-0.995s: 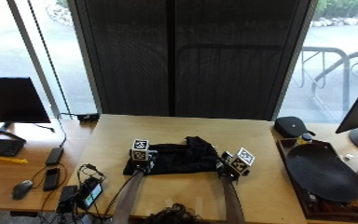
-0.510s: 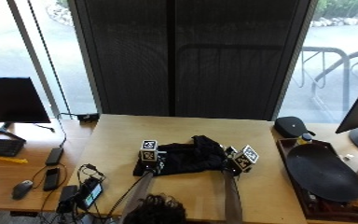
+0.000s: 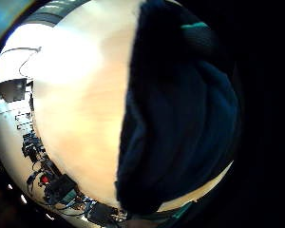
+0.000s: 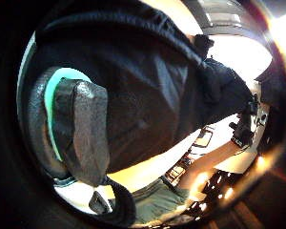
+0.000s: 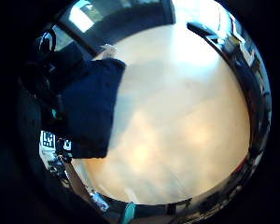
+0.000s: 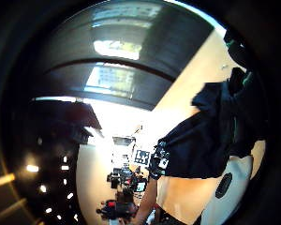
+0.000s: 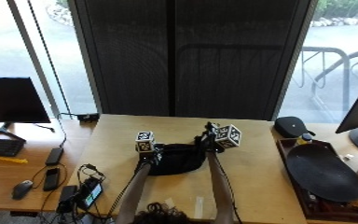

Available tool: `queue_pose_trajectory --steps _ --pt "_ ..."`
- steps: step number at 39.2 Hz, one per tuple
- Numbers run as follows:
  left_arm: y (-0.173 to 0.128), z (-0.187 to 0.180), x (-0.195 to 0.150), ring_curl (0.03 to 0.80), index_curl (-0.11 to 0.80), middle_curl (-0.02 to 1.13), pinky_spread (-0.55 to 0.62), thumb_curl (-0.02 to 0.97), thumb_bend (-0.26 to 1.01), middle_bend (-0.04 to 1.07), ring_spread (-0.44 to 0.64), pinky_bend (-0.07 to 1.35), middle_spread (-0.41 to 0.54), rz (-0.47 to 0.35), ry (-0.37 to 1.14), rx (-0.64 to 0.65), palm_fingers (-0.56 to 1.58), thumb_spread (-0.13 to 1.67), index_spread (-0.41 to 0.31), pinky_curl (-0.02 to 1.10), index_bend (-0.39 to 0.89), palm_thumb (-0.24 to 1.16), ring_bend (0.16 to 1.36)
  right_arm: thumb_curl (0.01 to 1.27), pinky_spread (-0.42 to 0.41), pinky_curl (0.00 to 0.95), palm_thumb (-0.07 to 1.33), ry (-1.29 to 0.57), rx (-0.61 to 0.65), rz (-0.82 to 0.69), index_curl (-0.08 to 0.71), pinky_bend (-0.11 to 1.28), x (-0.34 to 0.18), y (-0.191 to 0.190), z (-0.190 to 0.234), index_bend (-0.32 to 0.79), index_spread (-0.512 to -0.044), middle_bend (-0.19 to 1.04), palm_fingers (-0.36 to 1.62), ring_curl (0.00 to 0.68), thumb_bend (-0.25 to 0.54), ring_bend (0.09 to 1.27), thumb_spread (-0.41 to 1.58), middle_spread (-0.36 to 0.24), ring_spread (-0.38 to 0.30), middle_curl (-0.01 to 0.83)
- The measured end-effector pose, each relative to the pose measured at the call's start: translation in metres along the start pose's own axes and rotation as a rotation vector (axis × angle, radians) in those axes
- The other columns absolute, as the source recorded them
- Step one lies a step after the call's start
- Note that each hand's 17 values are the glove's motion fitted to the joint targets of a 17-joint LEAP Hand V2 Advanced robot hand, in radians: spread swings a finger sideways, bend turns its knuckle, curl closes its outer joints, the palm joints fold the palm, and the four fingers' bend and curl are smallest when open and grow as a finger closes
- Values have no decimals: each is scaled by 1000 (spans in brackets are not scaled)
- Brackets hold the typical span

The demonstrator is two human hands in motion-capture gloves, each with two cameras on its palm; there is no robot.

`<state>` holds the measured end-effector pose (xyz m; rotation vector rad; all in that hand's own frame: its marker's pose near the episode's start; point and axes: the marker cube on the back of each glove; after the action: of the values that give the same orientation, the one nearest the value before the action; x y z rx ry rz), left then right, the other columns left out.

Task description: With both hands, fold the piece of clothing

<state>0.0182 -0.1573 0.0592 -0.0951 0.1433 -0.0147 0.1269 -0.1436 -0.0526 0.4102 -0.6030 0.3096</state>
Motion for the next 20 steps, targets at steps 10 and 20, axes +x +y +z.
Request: queue_pose_trajectory --steps 10,20 --pt "0 -80 -61 352 293 400 310 187 2 254 239 645 33 -134 -166 277 188 1483 -112 378 100 66 597 588 -261 404 1191 0 -56 -383 86 774 -146 36 58 50 -200 297 871 475 45 764 664 -102 -203 474" --pt "40 -136 -105 347 272 415 306 196 25 277 231 641 19 -224 -129 305 152 1522 -115 379 103 116 597 609 -307 376 1076 45 -238 -517 125 735 -194 97 140 106 -245 211 982 449 -63 699 524 -133 -234 460"
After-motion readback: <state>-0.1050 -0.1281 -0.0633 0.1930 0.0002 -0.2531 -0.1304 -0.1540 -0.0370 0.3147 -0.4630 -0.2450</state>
